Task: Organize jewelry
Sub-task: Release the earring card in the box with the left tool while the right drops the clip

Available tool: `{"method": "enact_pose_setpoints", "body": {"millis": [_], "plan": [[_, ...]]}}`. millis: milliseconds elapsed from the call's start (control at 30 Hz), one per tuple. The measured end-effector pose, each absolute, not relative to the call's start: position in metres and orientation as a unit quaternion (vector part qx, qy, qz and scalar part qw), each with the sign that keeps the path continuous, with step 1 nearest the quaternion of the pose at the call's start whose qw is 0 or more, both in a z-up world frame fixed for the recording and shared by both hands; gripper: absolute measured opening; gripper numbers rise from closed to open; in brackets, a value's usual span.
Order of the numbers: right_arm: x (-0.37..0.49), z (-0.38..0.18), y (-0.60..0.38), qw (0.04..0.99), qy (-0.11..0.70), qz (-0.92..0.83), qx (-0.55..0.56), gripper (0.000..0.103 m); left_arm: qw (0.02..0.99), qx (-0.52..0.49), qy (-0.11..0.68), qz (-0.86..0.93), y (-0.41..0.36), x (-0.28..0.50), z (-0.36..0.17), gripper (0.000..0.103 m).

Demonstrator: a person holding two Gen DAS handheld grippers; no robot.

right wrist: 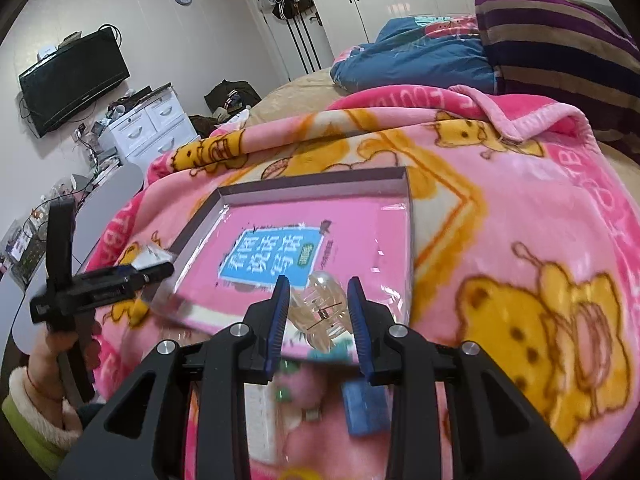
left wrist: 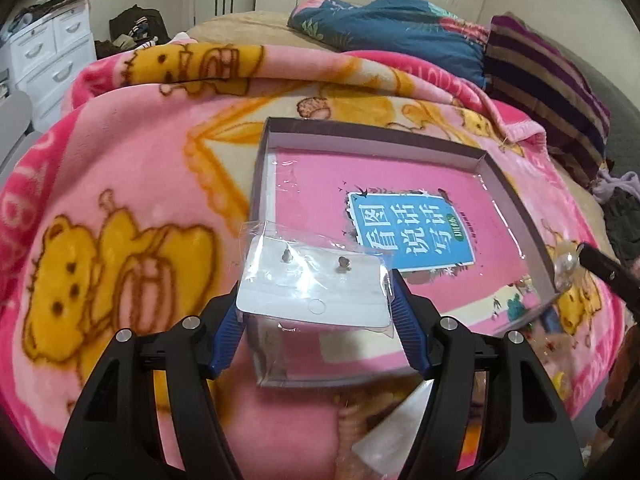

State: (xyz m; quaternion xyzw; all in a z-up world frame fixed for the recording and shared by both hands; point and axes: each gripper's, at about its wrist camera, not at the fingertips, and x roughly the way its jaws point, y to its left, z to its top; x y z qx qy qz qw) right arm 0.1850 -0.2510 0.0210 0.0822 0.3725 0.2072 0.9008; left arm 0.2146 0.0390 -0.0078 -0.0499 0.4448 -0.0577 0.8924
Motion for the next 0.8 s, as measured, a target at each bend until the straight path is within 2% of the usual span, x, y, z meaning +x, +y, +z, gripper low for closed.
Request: {"method": "enact_pose_setpoints", "body": {"millis": [167,467,633,667,733,800], "plan": [[0.21,0.017,-0.24,0.899,0.382,0.202,0.074,0.029,0.891,-0.046,0.448,-0.052,0.032,0.226,-0.017,0.058],[0.234,-0.005,-0.237,0.889,0.412,0.181,0.085,0.029,0.895,-0.024,0.444,-0.046,0.027,0.228,-0.021,0.069],[0.233,-0.01,-0.242,0.888,0.413,0.174,0.102,0.03,0.897,-0.047,0.436,-0.054,0.033,0.224,-0.015,0.071],[0.233,-0.009,-0.244,0.888,0.412,0.173,0.104,0.031,0.898,-0.049,0.434,-0.054,0.034,0.222,-0.013,0.072],[0.231,-0.007,-0.246,0.89,0.408,0.173,0.108,0.04,0.901,-0.051,0.428,-0.054,0.035,0.218,-0.008,0.074],[0.228,-0.005,-0.25,0.89,0.406,0.172,0.116,0.042,0.903,-0.051,0.423,-0.051,0.036,0.215,-0.004,0.078]]}}
